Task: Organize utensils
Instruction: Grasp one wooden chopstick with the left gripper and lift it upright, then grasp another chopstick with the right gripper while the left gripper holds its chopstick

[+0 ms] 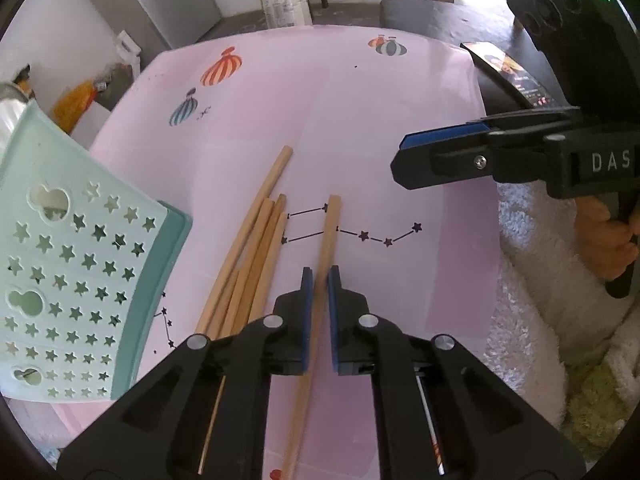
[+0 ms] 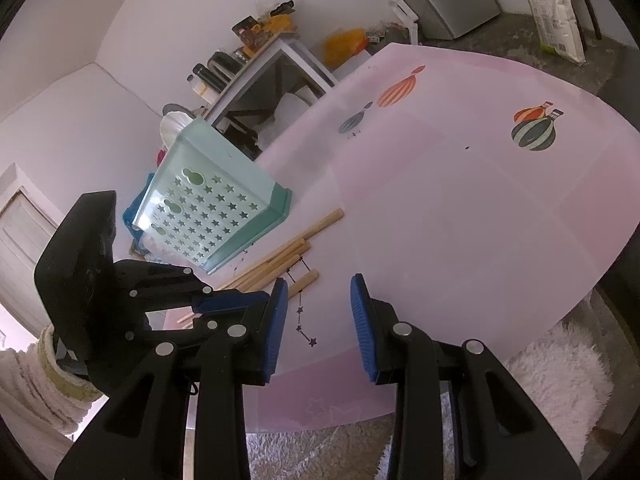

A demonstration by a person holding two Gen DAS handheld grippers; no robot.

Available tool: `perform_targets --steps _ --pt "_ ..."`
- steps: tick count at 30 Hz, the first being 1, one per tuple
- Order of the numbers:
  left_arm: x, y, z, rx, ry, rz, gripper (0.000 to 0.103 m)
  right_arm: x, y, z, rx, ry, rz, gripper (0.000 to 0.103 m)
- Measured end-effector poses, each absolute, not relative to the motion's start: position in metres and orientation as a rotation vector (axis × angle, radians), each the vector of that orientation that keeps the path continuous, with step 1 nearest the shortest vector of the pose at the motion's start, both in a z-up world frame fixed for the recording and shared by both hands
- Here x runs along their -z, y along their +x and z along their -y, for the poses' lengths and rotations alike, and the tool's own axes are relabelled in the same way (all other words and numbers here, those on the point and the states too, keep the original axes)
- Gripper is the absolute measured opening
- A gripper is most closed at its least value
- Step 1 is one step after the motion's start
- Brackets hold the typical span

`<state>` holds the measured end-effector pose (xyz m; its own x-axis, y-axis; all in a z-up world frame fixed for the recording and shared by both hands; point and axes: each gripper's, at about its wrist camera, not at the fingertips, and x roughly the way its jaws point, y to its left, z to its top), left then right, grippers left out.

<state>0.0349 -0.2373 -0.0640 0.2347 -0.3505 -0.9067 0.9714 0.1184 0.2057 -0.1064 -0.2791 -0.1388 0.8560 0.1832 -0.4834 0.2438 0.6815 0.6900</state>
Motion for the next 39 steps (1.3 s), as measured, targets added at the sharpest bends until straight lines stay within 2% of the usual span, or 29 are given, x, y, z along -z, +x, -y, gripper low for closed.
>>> perform_targets --steps 4,12,21,28,34,39 --pt "0.063 0.029 0.233 1.128 0.976 -0.773 0.005 0.138 -0.106 0.279 0.043 0.824 -0.571 0.032" --pt "0.029 0.041 0.199 1.087 0.777 -0.777 0.004 0.116 -0.096 0.286 0.053 0.725 -0.579 0.032" --pt "-0.012 0.078 0.120 0.889 0.396 -0.778 0.004 0.090 -0.024 0.276 -0.050 0.326 -0.695 0.032" --pt "-0.001 0.102 0.076 0.785 0.074 -0.828 0.004 0.101 0.015 0.260 -0.128 0.090 -0.801 0.030" --pt "0.017 0.121 0.045 0.721 -0.142 -0.872 0.004 0.108 0.017 0.258 -0.182 0.070 -0.882 0.018" --pt "0.030 0.133 0.030 0.696 -0.198 -0.903 0.004 0.104 -0.003 0.249 -0.181 0.009 -0.906 0.009"
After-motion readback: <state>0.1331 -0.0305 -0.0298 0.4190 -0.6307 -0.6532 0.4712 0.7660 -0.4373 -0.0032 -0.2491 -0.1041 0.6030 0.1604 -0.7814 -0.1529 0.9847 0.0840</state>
